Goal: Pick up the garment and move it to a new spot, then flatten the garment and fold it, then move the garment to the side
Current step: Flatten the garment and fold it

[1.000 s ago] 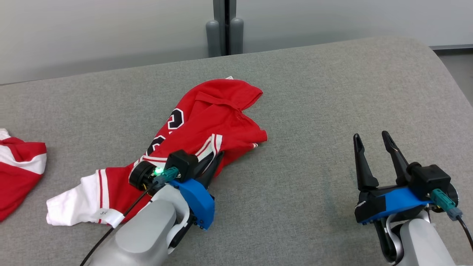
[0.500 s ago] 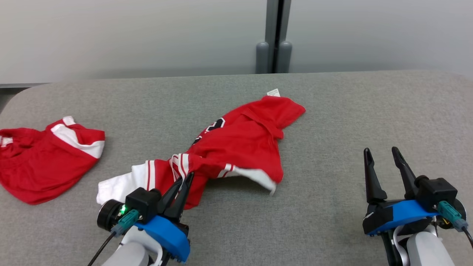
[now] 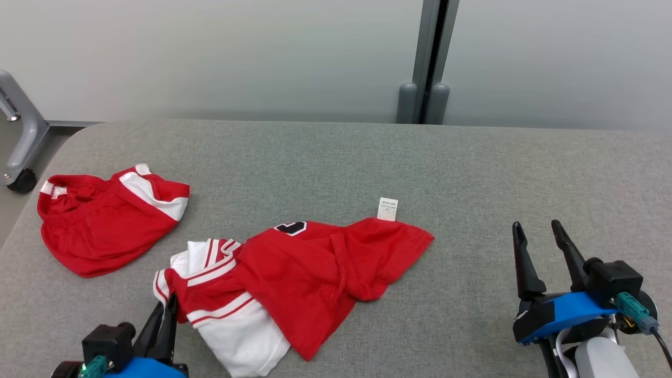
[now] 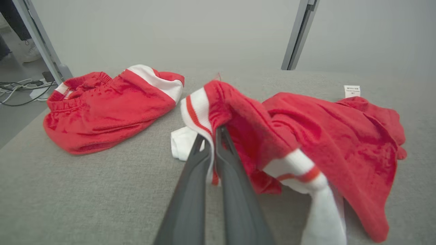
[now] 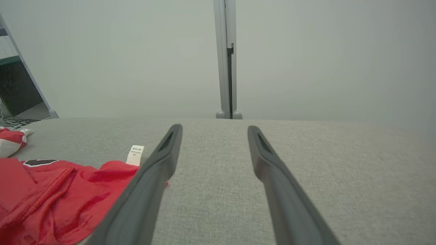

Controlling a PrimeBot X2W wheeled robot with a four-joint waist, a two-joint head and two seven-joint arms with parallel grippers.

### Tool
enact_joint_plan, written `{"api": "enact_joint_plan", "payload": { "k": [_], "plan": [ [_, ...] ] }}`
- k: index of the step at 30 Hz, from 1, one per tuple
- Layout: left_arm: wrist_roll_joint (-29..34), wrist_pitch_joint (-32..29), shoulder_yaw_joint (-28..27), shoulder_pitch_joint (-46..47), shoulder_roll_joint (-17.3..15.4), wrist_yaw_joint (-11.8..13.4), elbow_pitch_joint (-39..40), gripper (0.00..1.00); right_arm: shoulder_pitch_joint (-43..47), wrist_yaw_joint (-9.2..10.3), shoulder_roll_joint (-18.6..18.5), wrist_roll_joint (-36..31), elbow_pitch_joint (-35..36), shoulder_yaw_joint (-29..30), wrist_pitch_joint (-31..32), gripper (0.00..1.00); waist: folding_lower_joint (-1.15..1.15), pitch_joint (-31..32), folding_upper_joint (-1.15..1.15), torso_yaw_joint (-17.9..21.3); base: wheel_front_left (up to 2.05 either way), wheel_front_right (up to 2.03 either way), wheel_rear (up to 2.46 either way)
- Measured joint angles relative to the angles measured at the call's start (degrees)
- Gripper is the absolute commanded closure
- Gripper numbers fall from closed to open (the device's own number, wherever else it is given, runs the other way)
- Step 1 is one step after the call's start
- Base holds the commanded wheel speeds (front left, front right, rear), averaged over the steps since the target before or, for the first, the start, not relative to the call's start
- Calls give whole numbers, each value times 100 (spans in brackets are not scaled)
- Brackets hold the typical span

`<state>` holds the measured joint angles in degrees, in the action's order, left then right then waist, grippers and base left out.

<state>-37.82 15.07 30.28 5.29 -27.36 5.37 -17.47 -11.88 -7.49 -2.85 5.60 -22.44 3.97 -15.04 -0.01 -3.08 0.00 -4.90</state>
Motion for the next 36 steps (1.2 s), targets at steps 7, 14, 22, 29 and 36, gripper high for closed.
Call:
{"api": "enact_joint_plan", "payload": {
  "k": [7,14,22,29,36],
  "plan": [
    [45,0,-387,-299,25,188,178,0,35,0,2,4,-78,-59,0,0,0,90,0,57,0,0,0],
    [608,0,-1247,-306,104,413,835,0,46,0,2,4,-75,-24,0,0,1,103,0,147,0,0,0],
    [1295,0,-1823,-250,594,212,1308,0,42,0,2,53,-68,-100,0,0,0,63,0,292,0,0,0],
    [1664,0,-2176,-124,1103,-102,1099,0,32,0,1,102,-65,-174,0,0,1,-2,0,429,0,0,0],
    [1991,0,-2505,-15,1357,-411,730,0,8,1,-4,174,-102,-524,0,0,1,-76,0,463,0,0,0]
  ]
}}
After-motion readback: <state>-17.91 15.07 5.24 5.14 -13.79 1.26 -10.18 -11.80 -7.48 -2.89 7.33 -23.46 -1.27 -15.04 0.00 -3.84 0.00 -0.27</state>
